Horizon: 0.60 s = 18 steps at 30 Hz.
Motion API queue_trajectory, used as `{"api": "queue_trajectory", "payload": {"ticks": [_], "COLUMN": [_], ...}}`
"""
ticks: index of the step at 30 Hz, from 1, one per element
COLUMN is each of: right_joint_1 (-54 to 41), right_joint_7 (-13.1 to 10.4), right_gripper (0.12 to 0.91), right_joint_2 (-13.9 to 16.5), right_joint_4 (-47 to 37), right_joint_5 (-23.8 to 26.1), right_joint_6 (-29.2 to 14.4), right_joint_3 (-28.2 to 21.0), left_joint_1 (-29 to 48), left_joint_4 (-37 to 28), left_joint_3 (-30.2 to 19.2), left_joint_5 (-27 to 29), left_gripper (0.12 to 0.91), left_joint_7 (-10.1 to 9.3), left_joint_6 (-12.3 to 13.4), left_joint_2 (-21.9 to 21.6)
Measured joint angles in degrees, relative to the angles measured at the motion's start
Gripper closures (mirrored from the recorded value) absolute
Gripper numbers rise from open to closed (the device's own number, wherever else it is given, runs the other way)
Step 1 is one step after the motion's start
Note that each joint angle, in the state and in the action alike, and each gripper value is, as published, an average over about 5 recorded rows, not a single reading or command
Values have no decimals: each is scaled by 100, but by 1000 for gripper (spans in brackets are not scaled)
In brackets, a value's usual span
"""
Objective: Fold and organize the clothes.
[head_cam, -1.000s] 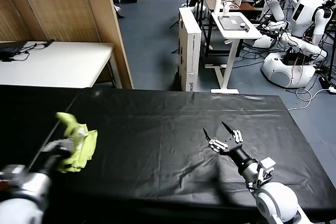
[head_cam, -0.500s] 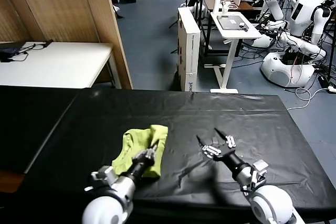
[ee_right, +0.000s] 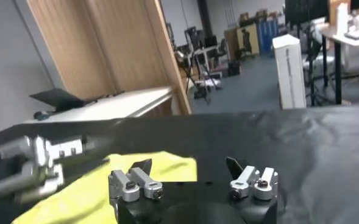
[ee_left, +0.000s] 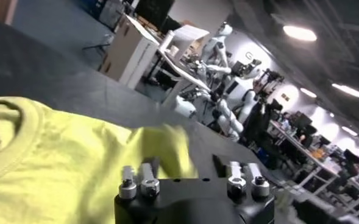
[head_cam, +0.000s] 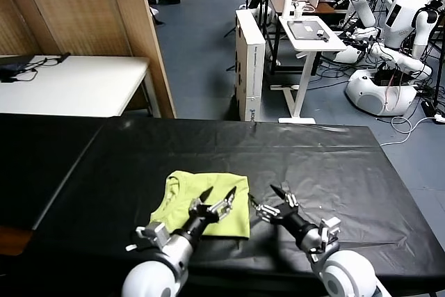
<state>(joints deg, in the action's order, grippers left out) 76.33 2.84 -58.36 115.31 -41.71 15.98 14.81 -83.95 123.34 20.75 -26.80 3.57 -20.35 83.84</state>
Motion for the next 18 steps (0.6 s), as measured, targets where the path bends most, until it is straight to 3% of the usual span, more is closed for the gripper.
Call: {"api": "queue_trajectory", "payload": {"ticks": [5,12,15,18], "right_joint_1": [-311,-724,-857,-974], "right_joint_7": [-105,-82,-19,34], "right_gripper": [138,264,360,531], "right_joint_2": [-182,-527,-663,-783], "right_joint_4": [-328,-922,-1163,-1375], "right_joint_5": [-220,-224,-209,-183], "right_joint_6": [52,29,-2,-60], "right_joint_3": [-217,-335,-373,-424], "left_joint_1": [-120,-301,-352,-407], "left_joint_4": [19,-30,-52,-65], "left_joint_3": [255,440,514,592], "left_joint_5": [102,211,219,222], "left_gripper": [123,123,123,123], "left_joint_7": [-16,-30,-40,-47], "left_joint_6": [134,261,300,342], "left_joint_2": [-74,-54,-54,-52]}}
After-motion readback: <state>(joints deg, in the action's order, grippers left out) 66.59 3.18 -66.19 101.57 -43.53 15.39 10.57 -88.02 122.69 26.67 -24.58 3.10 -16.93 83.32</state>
